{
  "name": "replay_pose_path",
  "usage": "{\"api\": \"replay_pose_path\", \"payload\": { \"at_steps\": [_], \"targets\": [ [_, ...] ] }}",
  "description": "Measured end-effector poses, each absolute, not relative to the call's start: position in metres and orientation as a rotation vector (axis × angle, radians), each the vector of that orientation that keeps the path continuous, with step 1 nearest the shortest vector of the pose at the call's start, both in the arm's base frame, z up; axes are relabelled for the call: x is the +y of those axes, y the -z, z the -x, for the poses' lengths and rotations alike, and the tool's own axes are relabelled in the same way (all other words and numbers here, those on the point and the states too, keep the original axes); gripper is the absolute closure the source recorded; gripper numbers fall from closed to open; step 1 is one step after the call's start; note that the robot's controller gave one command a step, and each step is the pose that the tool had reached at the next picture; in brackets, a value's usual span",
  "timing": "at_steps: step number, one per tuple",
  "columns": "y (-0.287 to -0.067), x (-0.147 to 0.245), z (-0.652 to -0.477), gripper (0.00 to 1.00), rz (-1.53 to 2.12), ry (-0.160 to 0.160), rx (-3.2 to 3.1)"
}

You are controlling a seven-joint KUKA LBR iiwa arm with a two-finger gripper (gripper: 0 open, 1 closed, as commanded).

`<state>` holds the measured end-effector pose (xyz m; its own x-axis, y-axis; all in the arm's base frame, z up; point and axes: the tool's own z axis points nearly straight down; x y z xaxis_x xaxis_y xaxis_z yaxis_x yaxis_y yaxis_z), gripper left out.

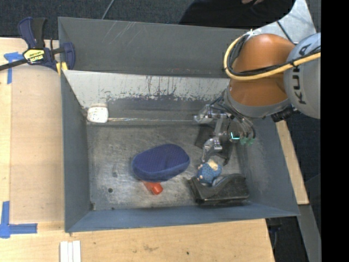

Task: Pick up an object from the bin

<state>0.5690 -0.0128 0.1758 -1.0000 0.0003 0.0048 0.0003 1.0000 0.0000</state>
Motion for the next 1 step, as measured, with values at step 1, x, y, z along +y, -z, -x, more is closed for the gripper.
{"api": "replay_pose_path", "payload": {
  "at_steps": [1],
  "targets": [
    [-0.0739, 0.0800, -0.5551, 0.00, -0.311, -0.005, -3.135]
  ]
}}
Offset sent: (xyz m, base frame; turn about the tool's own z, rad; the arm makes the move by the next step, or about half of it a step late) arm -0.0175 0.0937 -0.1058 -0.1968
